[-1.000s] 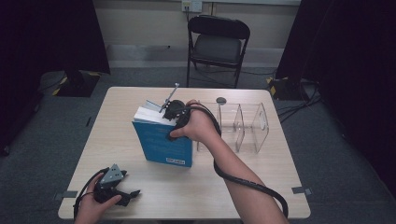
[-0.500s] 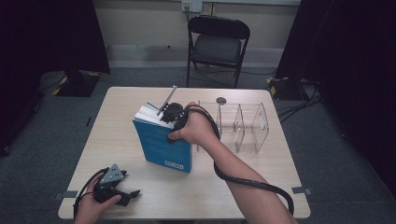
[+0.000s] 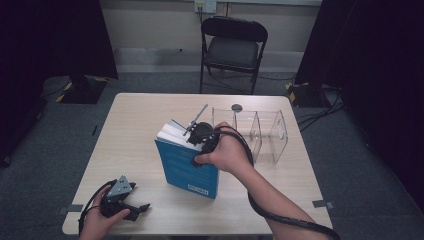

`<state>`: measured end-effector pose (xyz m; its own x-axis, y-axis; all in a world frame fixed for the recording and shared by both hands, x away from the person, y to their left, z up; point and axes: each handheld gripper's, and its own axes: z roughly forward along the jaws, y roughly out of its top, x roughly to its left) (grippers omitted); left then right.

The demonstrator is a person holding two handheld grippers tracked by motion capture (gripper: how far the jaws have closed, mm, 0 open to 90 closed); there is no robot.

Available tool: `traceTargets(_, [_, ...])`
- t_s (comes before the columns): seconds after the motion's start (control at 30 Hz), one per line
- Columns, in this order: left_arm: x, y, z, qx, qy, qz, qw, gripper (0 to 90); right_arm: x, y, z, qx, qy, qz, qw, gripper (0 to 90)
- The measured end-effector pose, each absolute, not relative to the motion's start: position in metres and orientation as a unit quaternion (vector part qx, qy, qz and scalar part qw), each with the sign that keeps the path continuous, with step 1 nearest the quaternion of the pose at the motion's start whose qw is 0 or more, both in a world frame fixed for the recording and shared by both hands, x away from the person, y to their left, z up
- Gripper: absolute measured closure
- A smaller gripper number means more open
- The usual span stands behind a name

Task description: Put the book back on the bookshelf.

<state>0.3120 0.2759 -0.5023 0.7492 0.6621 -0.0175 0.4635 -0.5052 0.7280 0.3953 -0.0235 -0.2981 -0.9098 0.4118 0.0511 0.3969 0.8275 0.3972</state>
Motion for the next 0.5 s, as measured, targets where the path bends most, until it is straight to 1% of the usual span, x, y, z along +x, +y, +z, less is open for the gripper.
traceTargets(0.07, [0.312, 0.277, -0.502, 0.86, 0.324, 0.138, 0.37, 6.2, 0.391, -0.034, -0.301, 0.221, 0.952, 0.214, 0.008, 61.4])
traceTargets(0.13, [0.312, 0.277, -0.501, 0.861, 0.324, 0.138, 0.366, 6.2, 0.39, -0.037, -0.301, 0.218, 0.951, 0.218, 0.009, 61.3])
traceTargets(0.27, [0.312, 0.276, -0.502, 0.859, 0.328, 0.134, 0.37, 6.2, 0.384, -0.038, -0.302, 0.194, 0.956, 0.218, 0.028, 60.5])
traceTargets(0.33, [0.312, 0.277, -0.501, 0.861, 0.325, 0.138, 0.366, 6.2, 0.384, -0.037, -0.301, 0.188, 0.958, 0.214, 0.028, 59.7])
traceTargets(0.4, [0.312, 0.276, -0.501, 0.861, 0.326, 0.136, 0.367, 6.2, 0.383, -0.035, -0.303, 0.179, 0.964, 0.193, 0.03, 55.2])
traceTargets(0.43, [0.312, 0.276, -0.502, 0.86, 0.327, 0.135, 0.367, 6.2, 0.382, -0.033, -0.303, 0.181, 0.966, 0.179, 0.039, 55.1])
traceTargets(0.5, [0.312, 0.277, -0.501, 0.861, 0.326, 0.138, 0.366, 6.2, 0.382, -0.034, -0.303, 0.182, 0.965, 0.183, 0.039, 55.6])
